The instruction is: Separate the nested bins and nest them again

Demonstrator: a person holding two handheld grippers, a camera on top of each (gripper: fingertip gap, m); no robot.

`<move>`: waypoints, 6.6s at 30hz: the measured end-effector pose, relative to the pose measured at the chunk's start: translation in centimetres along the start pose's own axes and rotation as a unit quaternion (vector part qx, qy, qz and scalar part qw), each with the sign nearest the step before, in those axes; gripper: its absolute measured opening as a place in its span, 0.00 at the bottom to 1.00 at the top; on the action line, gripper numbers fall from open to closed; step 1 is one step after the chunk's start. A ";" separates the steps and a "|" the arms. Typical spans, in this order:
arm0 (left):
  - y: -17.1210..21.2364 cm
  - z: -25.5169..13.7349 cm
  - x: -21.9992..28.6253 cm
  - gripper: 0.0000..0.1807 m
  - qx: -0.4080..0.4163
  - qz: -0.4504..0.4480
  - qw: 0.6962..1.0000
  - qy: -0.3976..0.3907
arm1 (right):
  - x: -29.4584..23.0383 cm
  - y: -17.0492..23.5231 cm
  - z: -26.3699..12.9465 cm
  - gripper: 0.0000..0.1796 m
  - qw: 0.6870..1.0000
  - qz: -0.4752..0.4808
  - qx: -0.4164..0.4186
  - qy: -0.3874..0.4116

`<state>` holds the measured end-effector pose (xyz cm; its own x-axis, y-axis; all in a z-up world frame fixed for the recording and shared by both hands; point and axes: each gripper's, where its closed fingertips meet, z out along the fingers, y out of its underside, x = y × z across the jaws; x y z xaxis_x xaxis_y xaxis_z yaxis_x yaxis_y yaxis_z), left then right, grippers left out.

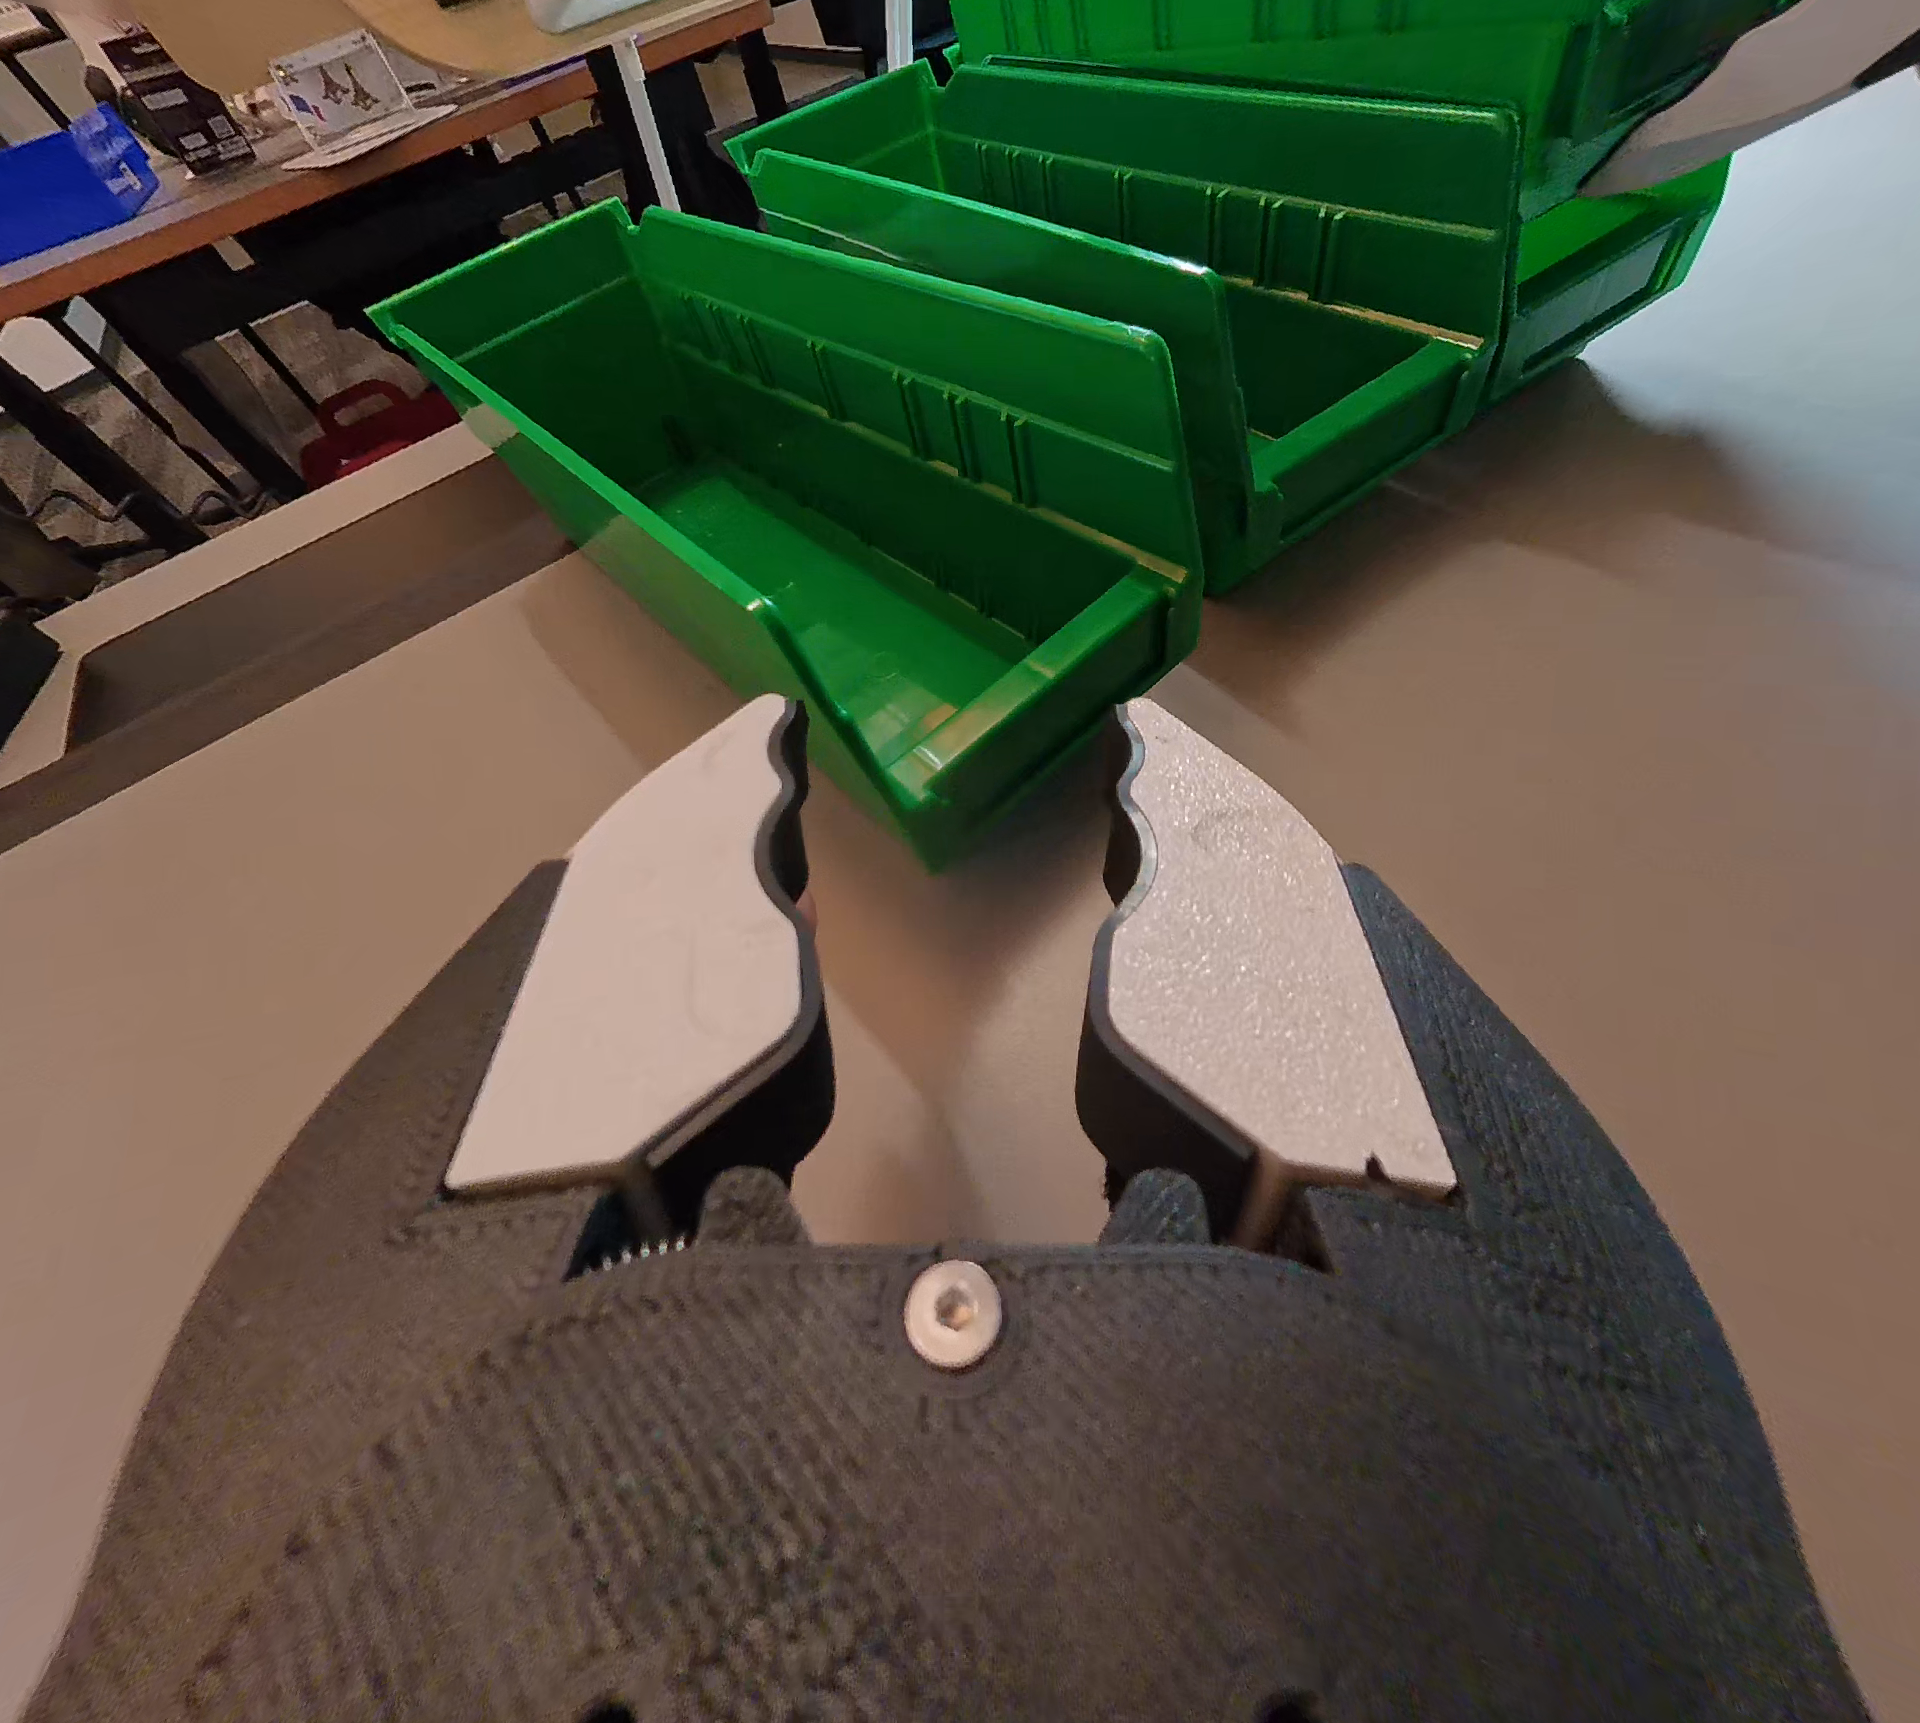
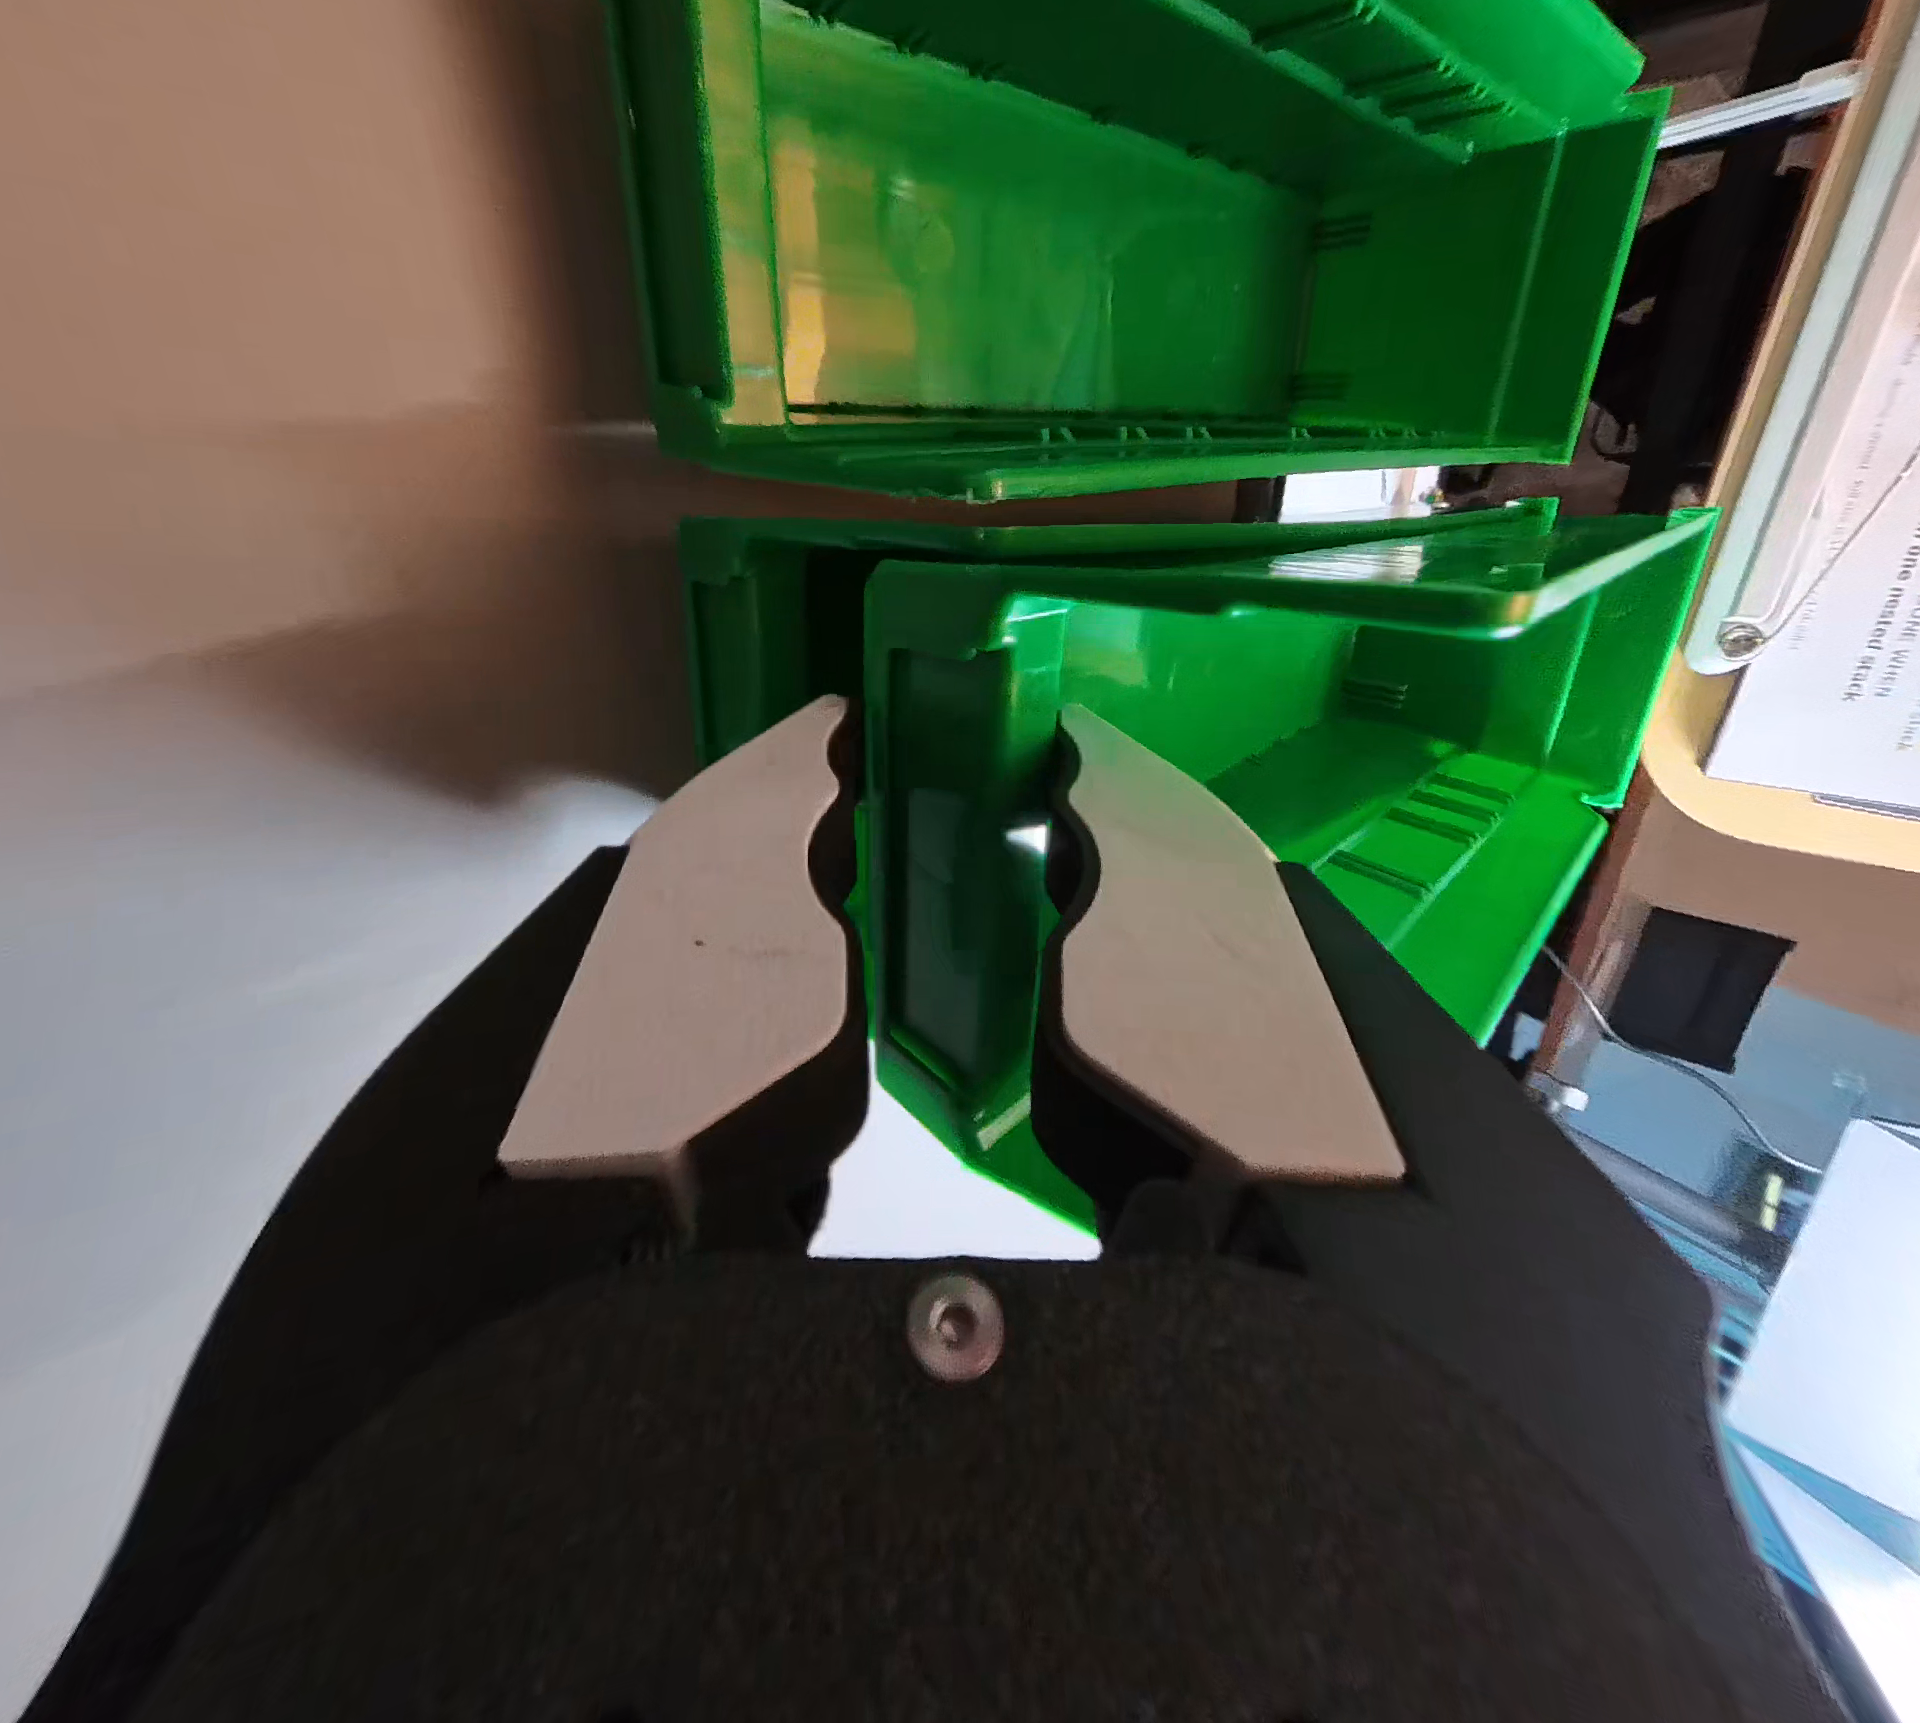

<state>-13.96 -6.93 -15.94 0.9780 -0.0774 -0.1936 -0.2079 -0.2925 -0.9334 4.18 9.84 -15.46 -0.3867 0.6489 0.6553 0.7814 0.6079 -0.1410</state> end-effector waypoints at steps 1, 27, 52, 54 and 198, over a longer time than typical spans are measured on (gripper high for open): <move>0.0 0.0 0.0 0.31 0.000 0.000 1.000 0.001 | -0.1 0.0 0.0 0.19 1.000 0.007 0.004 -0.004; -0.1 0.0 0.2 0.30 0.002 0.002 1.000 0.001 | -2.0 -8.0 -5.3 0.23 0.988 0.060 0.129 -0.061; -1.0 -0.6 0.2 0.30 0.019 0.000 1.000 0.008 | -5.6 -10.7 4.2 0.16 0.999 0.038 -0.002 -0.032; -1.0 -0.6 0.3 0.30 0.019 0.000 1.000 0.008 | -5.4 -11.6 2.1 0.16 0.999 0.035 0.025 -0.030; -5.0 13.2 14.4 0.26 -0.019 -0.014 0.981 0.191 | -2.9 0.8 1.2 0.37 0.880 0.382 0.277 0.058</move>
<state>1.34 5.95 -18.06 0.9078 -0.4180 -0.0345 -0.1890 -0.3342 -0.9234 5.36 8.96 -18.36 0.2252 0.9336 0.2789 0.4202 0.1652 -0.8923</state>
